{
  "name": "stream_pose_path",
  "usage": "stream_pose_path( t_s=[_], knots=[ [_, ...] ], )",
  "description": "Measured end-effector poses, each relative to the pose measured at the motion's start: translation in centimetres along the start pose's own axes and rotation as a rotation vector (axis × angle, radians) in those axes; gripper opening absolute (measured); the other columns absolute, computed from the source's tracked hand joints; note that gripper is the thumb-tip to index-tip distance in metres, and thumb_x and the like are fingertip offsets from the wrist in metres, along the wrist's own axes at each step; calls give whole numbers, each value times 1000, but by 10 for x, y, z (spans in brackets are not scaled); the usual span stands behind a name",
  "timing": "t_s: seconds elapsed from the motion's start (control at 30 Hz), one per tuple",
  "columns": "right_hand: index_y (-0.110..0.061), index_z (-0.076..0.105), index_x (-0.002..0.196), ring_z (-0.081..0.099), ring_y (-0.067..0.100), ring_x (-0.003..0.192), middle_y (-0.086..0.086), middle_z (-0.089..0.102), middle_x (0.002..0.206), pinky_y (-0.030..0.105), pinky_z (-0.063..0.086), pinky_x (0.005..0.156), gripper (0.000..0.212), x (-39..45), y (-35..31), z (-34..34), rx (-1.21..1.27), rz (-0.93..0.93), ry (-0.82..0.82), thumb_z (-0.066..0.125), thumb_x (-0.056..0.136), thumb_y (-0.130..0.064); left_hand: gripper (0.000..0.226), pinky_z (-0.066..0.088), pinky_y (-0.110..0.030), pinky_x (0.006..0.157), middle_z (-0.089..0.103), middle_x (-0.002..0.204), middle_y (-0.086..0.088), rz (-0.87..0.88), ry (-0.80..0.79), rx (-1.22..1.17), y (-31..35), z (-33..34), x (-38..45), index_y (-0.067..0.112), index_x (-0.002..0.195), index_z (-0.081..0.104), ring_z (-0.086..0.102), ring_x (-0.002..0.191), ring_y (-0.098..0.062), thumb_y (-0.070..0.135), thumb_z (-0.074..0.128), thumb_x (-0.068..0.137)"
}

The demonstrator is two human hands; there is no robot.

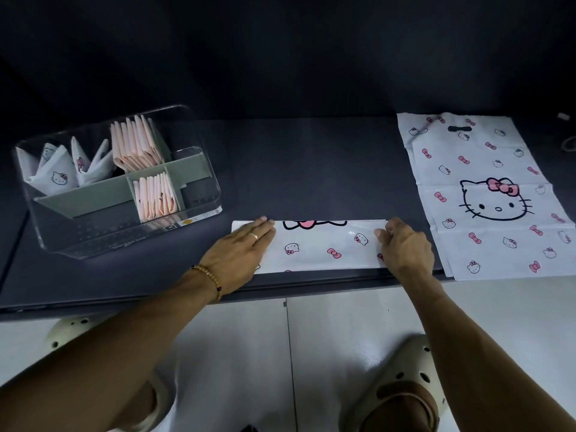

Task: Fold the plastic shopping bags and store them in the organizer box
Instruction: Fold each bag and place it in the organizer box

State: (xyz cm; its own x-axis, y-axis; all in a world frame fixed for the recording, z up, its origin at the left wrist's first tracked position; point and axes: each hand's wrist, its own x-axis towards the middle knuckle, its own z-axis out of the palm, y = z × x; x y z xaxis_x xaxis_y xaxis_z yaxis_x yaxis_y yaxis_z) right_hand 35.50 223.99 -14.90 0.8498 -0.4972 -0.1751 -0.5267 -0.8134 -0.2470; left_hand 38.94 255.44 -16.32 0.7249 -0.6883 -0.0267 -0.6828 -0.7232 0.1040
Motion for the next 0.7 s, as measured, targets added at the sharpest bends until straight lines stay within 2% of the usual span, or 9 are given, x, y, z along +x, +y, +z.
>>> stream_pose_path(
  t_s=[0.07,0.13,0.2,0.3,0.37,0.4,0.47,0.53,0.7],
  knots=[
    [-15,52,105,57,41,87,20,63,92,38,42,68,28,-1,-2,-1,-30,8,-1,46,98,-41,56,1,-28,118,13,159,-6,6,-71,-22,-8,6,-5,6,150,19,7,147,-18,28,36,101],
    [-14,47,99,57,40,84,19,63,90,38,41,66,28,-3,-5,-4,-43,24,53,51,96,-41,61,-9,-25,116,-1,160,-2,8,-109,-18,-10,10,-6,11,151,6,-11,145,-12,38,26,101],
    [-11,50,99,57,41,88,19,62,94,40,42,67,28,-6,-14,-7,-65,-8,197,62,89,-34,63,-10,-26,117,-5,159,-1,3,-121,-22,-10,11,-6,13,151,0,-16,143,-10,42,23,100],
    [-1,63,102,57,42,93,22,60,101,45,45,75,26,-26,-64,4,-34,-330,355,68,82,-17,67,-5,-29,118,-3,160,-1,-5,-122,-11,-10,10,-6,14,151,-2,-8,146,-13,47,22,99],
    [4,65,111,59,42,106,25,62,117,46,48,91,29,-48,-104,27,50,-620,266,64,85,-8,68,-4,-29,118,2,160,-3,-2,-126,-7,-10,10,-5,13,151,0,-3,147,-15,49,23,98],
    [4,59,124,52,39,122,24,55,132,45,41,104,36,-60,-120,39,66,-682,124,57,90,-9,69,-5,-29,118,4,160,-3,-1,-123,-4,-10,10,-5,13,151,1,-1,147,-15,50,23,98],
    [-7,32,148,20,26,146,12,26,157,39,16,120,49,-77,-131,60,22,-638,-108,33,102,-24,70,-5,-29,117,9,160,-5,-6,-122,-4,-10,8,-5,12,151,3,2,147,-15,53,20,96],
    [-17,14,154,0,19,149,2,8,162,41,4,121,55,-80,-121,68,-89,-632,-119,18,103,-37,71,-3,-30,117,12,159,-6,-3,-110,2,-10,8,-6,11,151,5,6,147,-16,53,16,96],
    [-26,11,155,1,19,149,-1,7,162,45,5,120,63,-51,-74,49,-266,-723,-129,17,98,-53,71,-1,-33,119,3,160,-5,9,-130,45,-10,9,-5,10,151,0,-1,147,-17,52,10,94]
  ],
)
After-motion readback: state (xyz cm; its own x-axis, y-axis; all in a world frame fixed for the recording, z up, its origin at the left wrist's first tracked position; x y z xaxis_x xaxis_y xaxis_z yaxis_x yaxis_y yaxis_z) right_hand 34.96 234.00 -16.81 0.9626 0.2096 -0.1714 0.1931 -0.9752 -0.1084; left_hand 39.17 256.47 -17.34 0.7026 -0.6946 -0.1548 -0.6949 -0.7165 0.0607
